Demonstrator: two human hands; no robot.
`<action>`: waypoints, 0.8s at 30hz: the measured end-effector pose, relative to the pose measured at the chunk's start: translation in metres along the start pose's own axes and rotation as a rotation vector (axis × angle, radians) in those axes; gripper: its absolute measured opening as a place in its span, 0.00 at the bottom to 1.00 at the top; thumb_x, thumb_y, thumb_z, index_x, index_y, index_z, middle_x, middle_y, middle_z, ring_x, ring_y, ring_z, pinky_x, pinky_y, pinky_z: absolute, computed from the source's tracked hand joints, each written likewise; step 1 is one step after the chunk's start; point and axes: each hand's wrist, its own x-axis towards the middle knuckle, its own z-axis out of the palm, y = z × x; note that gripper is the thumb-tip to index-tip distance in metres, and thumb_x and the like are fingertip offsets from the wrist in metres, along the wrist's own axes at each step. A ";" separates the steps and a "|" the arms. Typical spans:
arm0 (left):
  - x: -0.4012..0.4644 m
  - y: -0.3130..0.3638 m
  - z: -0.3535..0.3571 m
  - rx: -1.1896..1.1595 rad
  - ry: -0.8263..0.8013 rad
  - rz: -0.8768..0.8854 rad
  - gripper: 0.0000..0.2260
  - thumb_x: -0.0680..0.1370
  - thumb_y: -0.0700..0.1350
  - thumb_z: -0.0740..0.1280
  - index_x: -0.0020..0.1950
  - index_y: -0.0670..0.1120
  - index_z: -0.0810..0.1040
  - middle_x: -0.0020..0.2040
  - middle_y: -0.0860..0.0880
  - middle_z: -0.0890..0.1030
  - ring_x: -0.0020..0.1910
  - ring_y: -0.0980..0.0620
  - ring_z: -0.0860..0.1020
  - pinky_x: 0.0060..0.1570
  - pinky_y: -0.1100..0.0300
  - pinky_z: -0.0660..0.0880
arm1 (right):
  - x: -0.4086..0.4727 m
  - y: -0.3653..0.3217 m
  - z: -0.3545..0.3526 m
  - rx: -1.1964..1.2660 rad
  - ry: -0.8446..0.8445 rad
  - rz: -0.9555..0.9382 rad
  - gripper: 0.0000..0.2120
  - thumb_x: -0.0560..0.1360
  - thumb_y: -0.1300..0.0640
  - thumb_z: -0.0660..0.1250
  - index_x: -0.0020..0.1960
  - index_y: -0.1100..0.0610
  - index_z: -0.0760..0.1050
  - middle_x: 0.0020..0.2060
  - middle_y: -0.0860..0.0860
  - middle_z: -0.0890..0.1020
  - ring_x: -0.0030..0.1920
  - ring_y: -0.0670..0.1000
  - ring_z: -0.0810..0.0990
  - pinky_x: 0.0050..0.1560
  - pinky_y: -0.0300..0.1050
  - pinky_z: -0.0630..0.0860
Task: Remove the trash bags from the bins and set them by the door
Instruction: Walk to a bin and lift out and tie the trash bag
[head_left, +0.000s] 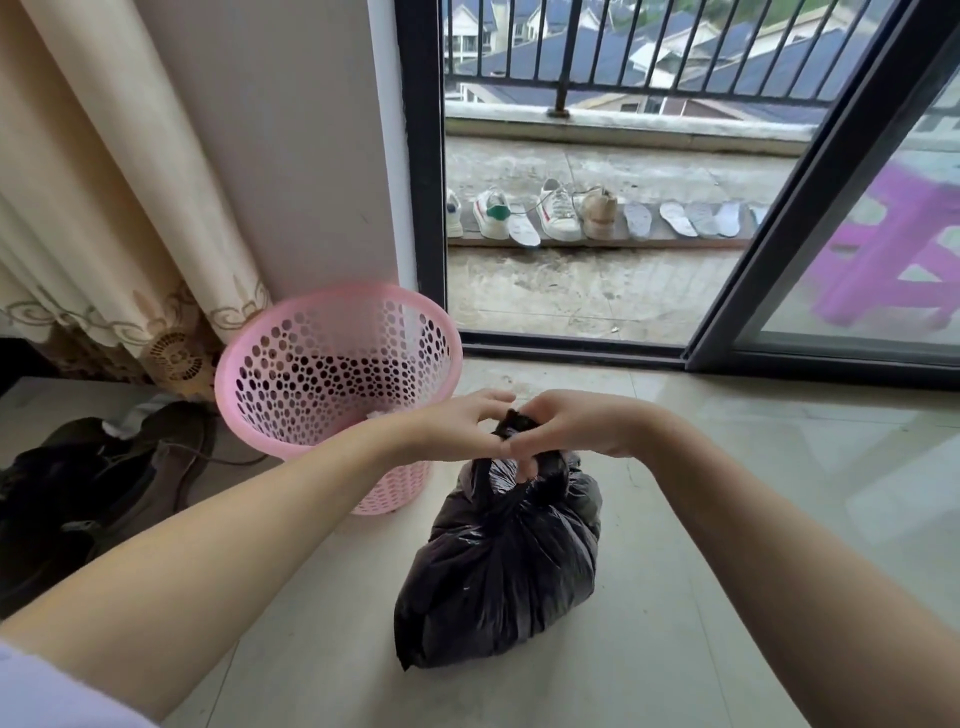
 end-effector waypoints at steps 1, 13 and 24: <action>0.000 -0.004 0.002 -0.066 0.035 0.016 0.08 0.76 0.45 0.66 0.53 0.53 0.80 0.67 0.55 0.71 0.67 0.56 0.67 0.68 0.57 0.60 | 0.001 0.003 -0.001 0.149 0.021 -0.017 0.08 0.76 0.58 0.65 0.38 0.58 0.76 0.27 0.48 0.76 0.30 0.42 0.74 0.37 0.34 0.71; 0.029 -0.037 0.038 -0.304 0.241 -0.069 0.17 0.79 0.51 0.63 0.32 0.48 0.68 0.27 0.53 0.65 0.26 0.55 0.65 0.30 0.64 0.63 | 0.023 0.079 0.022 -0.388 0.528 -0.039 0.11 0.80 0.51 0.58 0.43 0.57 0.69 0.31 0.47 0.72 0.34 0.51 0.71 0.32 0.41 0.65; 0.034 -0.035 0.037 0.058 0.191 -0.108 0.17 0.80 0.53 0.60 0.34 0.44 0.68 0.30 0.51 0.68 0.31 0.54 0.67 0.33 0.59 0.61 | 0.014 0.082 0.023 -0.484 0.414 0.076 0.12 0.81 0.50 0.53 0.49 0.58 0.68 0.44 0.56 0.79 0.44 0.58 0.76 0.40 0.48 0.66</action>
